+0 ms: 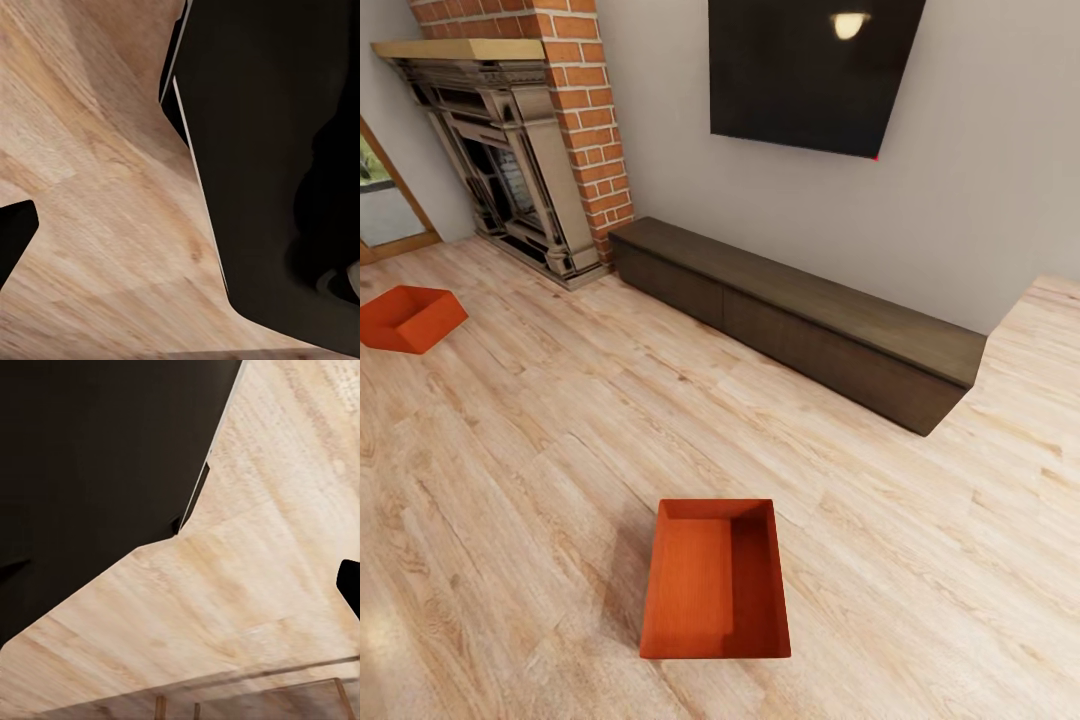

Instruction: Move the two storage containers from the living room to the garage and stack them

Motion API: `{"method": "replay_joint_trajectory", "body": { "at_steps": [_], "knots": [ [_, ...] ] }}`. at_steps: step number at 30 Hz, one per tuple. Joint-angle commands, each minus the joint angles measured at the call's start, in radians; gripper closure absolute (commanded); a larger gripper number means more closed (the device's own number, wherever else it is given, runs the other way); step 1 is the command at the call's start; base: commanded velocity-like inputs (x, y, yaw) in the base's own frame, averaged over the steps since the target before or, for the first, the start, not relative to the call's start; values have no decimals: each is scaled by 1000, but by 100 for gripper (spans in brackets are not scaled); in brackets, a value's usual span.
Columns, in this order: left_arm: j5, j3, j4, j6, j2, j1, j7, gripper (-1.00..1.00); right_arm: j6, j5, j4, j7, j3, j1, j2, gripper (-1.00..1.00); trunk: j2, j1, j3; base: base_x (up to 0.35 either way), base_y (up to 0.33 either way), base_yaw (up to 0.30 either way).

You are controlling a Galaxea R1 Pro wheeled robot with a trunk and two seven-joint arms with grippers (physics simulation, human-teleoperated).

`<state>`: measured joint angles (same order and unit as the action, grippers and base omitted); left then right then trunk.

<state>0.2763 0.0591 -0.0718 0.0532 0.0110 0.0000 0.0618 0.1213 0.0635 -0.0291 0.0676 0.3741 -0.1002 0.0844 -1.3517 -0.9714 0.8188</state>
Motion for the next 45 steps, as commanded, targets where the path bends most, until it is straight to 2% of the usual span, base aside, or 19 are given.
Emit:
{"method": "replay_joint_trajectory", "body": {
  "at_steps": [1, 13, 15, 17, 19, 21, 23, 27, 28, 29, 32, 33, 35, 37, 38, 40, 41, 45],
  "knots": [
    [1, 5, 0, 2, 0, 0, 1, -100, 6, 7, -3, 5, 5, -1, 0, -100, 0, 0, 1, 0, 0, 0],
    [5, 8, 1, 1, 0, 0, 1, -100, 20, 0, 11, 5, 7, -1, 5, -100, 0, 0, 1, 0, 0, 0],
    [9, 12, 1, 2, -1, 0, 1, -100, 18, 6, 35, 5, 3, -2, 9, -100, 0, 0, 1, 0, 0, 0],
    [9, 12, -8, 1, -1, 0, 7, -100, 8, 19, 103, 5, -2, -3, 13, -100, 0, 0, 1, 0, 0, 0],
    [10, 13, -38, 0, 9, 0, 10, -100, -13, 32, 165, 5, -8, 0, 16, -100, 0, 0, 1, 0, 0, 0],
    [8, 12, -133, -7, 27, 0, 11, -100, -73, 48, 216, 3, -28, -9, 18, -100, 0, 0, 1, 0, 0, 0],
    [3, 11, -259, -15, 46, 0, 12, -100, -149, 67, 250, 1, -76, -73, 29, -100, 0, 0, 1, 0, 0, 0],
    [-1, 11, -367, -21, 58, -3, 14, -100, -189, 75, 264, 0, -105, -165, 33, -100, 0, 0, 1, 0, 0, 0],
    [-3, 11, -441, -57, 60, -26, 14, -100, -208, 78, 268, -1, -115, -239, 32, -100, 0, 0, 1, 0, 0, 0],
    [-4, 11, -481, -116, 59, -64, 15, -100, -230, 78, 270, -1, -118, -297, 29, -100, 0, 0, 1, 0, 0, 0],
    [-5, 11, -514, -233, 54, -148, 14, -100, -280, 79, 272, -1, -121, -389, 26, -100, 0, 0, 1, 0, 0, 0],
    [-5, 11, -517, -254, 53, -169, 14, -100, -289, 79, 274, -1, -121, -408, 24, -100, 0, 0, 1, 0, 0, 0],
    [-4, 9, -524, -322, 39, -263, 14, -100, -315, 79, 288, -2, -122, -490, 21, -100, 0, 0, 1, 0, 0, 0],
    [-5, 7, -526, -344, 26, -306, 14, -100, -323, 80, 293, -3, -122, -527, 20, -100, 0, 0, 1, 0, 0, 0],
    [-6, 5, -526, -360, 8, -345, 15, -100, -331, 80, 296, -5, -122, -564, 18, -100, 0, 0, 1, 0, 0, 0],
    [-8, 4, -523, -373, -12, -384, 19, -100, -341, 80, 298, -8, -122, -602, 11, -100, 0, 0, 1, 0, 0, 0],
    [-10, 4, -518, -384, -30, -422, 29, -100, -352, 81, 300, -13, -122, -639, -6, -100, 0, 0, 1, 0, 0, 0],
    [-23, 2, -507, -420, -72, -516, 74, -100, -383, 82, 301, -30, -121, -718, -56, -100, 0, 0, 1, 0, 0, 0]
  ]
}}
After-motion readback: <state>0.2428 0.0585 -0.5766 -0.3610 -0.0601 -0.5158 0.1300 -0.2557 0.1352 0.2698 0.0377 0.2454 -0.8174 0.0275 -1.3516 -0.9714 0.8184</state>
